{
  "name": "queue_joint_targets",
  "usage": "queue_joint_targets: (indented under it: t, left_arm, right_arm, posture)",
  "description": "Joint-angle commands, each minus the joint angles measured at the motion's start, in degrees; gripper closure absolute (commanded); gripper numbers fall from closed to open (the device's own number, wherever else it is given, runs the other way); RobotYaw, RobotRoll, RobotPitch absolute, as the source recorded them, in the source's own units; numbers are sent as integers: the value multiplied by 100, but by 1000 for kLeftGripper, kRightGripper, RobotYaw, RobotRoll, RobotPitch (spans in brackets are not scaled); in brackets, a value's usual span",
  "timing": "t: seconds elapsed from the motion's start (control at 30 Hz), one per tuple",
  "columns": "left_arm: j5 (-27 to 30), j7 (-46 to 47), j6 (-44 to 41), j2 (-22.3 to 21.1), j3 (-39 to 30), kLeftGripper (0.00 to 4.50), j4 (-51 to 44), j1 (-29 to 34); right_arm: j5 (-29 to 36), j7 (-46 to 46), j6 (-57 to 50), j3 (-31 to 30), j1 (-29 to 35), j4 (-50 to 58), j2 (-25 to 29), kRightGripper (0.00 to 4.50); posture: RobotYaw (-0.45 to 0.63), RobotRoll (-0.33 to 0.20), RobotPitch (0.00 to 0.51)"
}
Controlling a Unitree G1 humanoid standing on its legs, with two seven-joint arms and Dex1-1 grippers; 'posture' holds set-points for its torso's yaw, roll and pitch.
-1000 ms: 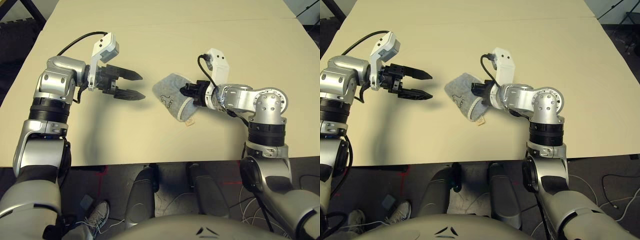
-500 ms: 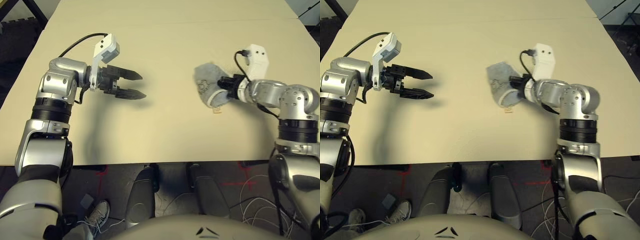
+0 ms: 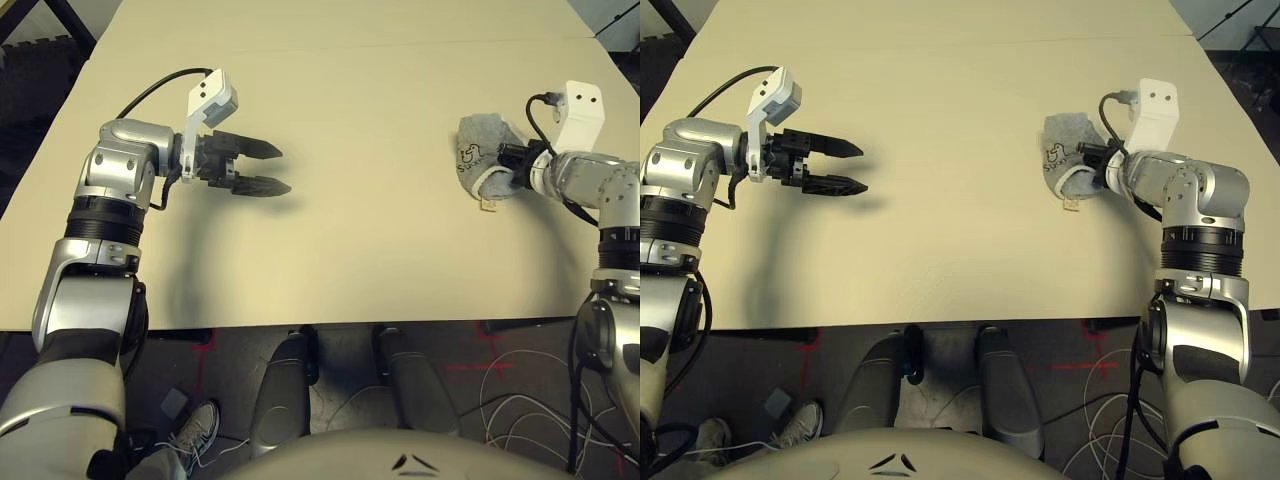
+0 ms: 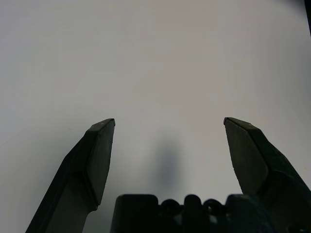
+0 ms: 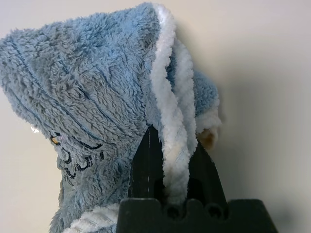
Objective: Wipe the water off the table with a rag.
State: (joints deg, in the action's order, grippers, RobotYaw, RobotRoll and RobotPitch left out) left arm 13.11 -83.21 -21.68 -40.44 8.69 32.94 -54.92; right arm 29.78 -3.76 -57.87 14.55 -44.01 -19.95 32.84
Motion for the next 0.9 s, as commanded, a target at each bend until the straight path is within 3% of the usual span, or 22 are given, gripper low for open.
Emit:
queue_joint_targets:
  t: [0.03, 0.27, 0.33, 0.67, 0.9]
  left_arm:
    - [-19, 236, 94, 78, -201, 0, 136, -47]
    - [-47, 1425, 640, 457, -748, 0, 545, -283]
    - [-89, 1948, 927, 600, -934, 0, 769, -351]
    - [-243, 5032, 3089, 1152, -1896, 0, 2513, -509]
    - [-330, 6406, 3807, 1362, -2216, 0, 3288, -562]
  right_arm:
    - [-291, -377, 333, -46, 149, 3, 220, 3248]
    - [-525, -1659, 1446, 22, -133, -414, 742, 580]
    - [-600, -2060, 1985, 33, -300, -686, 852, 14]
    - [-1376, -3344, 5842, -49, -1199, -3759, 592, 14]
    - [-1757, -3168, 6757, 40, -1524, -5121, 590, 14]
  posture:
    - [-157, 0, 232]
    - [-145, 0, 224]
    - [-148, 0, 224]
    - [-136, 0, 223]
    - [-155, 0, 234]
